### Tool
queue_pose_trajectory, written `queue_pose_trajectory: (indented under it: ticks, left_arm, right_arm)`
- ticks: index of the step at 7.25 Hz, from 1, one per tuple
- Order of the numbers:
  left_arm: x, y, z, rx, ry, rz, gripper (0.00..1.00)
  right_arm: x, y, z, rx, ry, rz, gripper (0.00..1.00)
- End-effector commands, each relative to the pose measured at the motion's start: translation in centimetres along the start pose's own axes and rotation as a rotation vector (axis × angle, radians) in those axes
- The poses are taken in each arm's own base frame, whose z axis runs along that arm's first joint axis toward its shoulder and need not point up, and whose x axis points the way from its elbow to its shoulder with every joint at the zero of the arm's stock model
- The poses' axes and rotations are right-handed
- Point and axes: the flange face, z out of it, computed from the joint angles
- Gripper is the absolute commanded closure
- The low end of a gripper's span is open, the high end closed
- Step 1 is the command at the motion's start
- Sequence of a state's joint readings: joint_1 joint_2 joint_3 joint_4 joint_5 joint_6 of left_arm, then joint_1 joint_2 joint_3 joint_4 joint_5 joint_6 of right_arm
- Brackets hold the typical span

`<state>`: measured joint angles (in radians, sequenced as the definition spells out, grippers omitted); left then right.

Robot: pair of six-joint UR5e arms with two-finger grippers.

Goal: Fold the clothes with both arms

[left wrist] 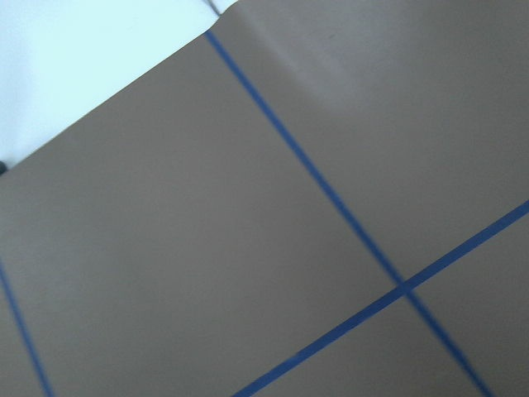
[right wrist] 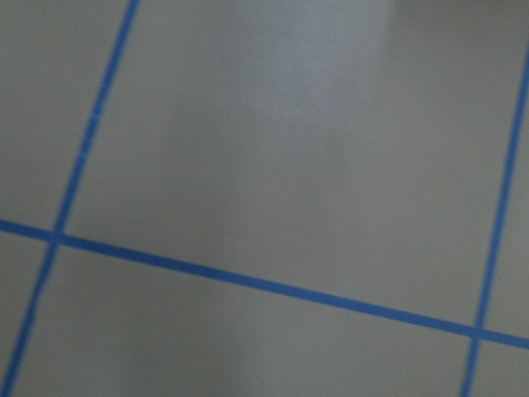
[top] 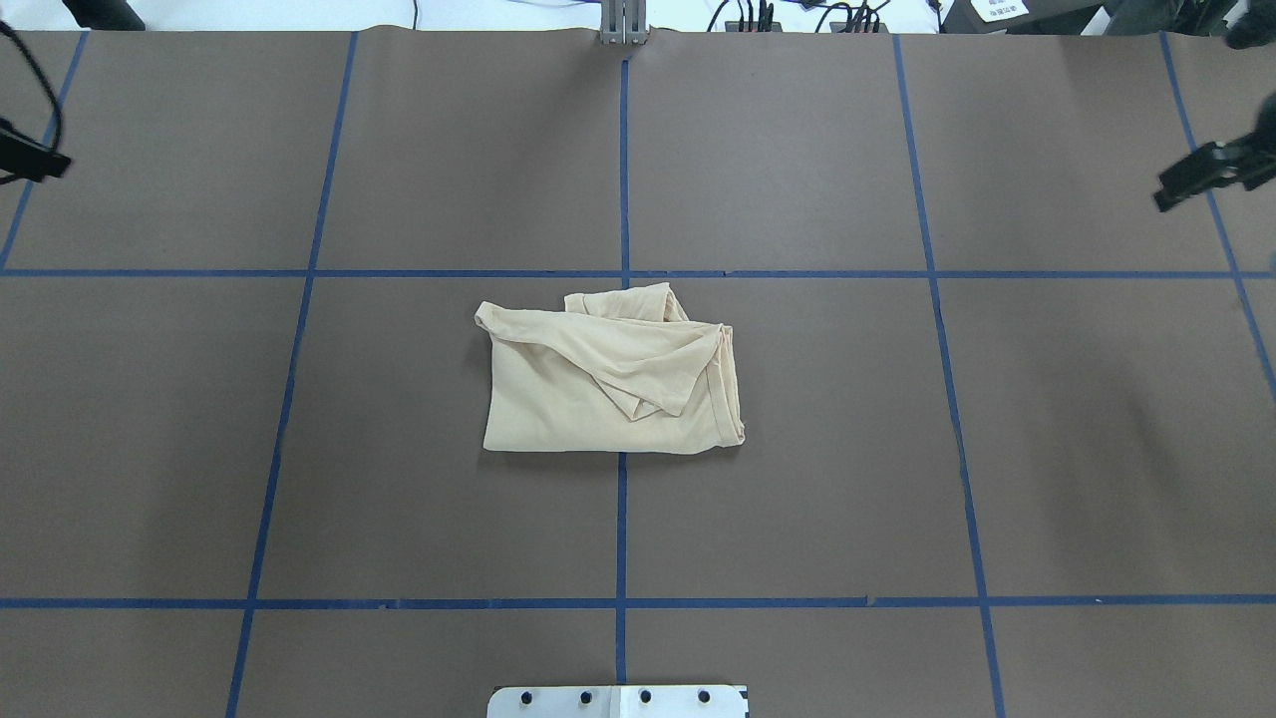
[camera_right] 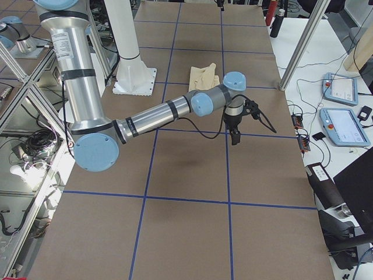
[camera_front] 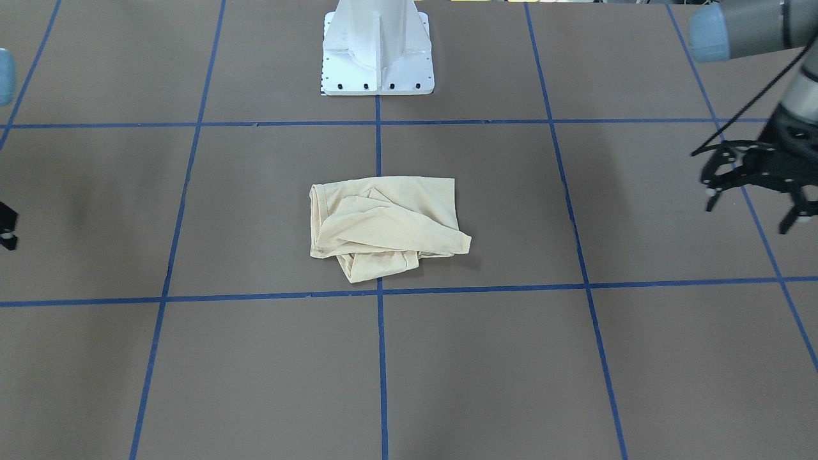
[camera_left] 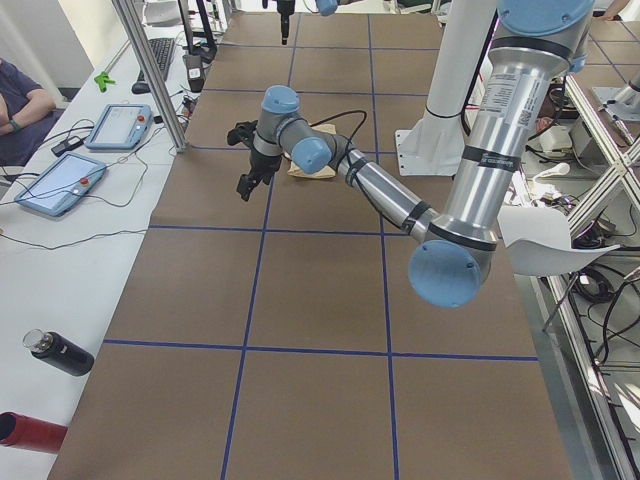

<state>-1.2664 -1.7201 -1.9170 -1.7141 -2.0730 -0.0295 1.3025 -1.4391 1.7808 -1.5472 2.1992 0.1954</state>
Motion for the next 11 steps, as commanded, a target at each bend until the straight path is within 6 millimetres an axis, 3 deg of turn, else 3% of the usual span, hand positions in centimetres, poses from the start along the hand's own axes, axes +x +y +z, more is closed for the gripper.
queue_pose_trajectory:
  ticks: [1,2,3,4,5,6,7,11]
  left_arm:
    - [-8.3,8.9,-1.8,-0.055,-0.048,-0.105,0.00]
    - [-10.9,13.3,-1.5,-0.100,-0.064,-0.188,0.00]
    - [-13.1,15.6,-0.3,-0.139,-0.070,-0.242,0.00]
    - [-14.6,17.8,2.0,-0.178,-0.026,-0.292,0.00]
    - [-13.6,19.1,2.8,-0.181,0.115,-0.330,0.00]
    - [-12.1,21.6,2.9,-0.188,0.216,-0.369,0.00]
    - [-11.6,24.0,3.2,-0.211,0.233,-0.392,0.00]
    - [-11.9,24.5,3.4,-0.219,0.210,-0.399,0.00]
  right_arm:
    - [11.5,10.4,0.8,-0.066,-0.022,-0.062,0.00]
    - [14.4,15.5,1.4,-0.095,-0.034,-0.023,0.00]
    - [15.5,18.4,2.3,-0.123,-0.039,0.015,0.00]
    - [15.5,18.4,1.9,-0.113,-0.033,0.028,0.00]
    - [15.0,17.5,1.4,-0.095,-0.022,0.112,0.00]
    - [13.7,16.7,0.0,-0.066,-0.023,0.145,0.00]
    - [13.7,16.8,0.0,-0.066,-0.031,0.145,0.00]
    - [14.1,18.0,0.9,-0.047,-0.049,0.119,0.00]
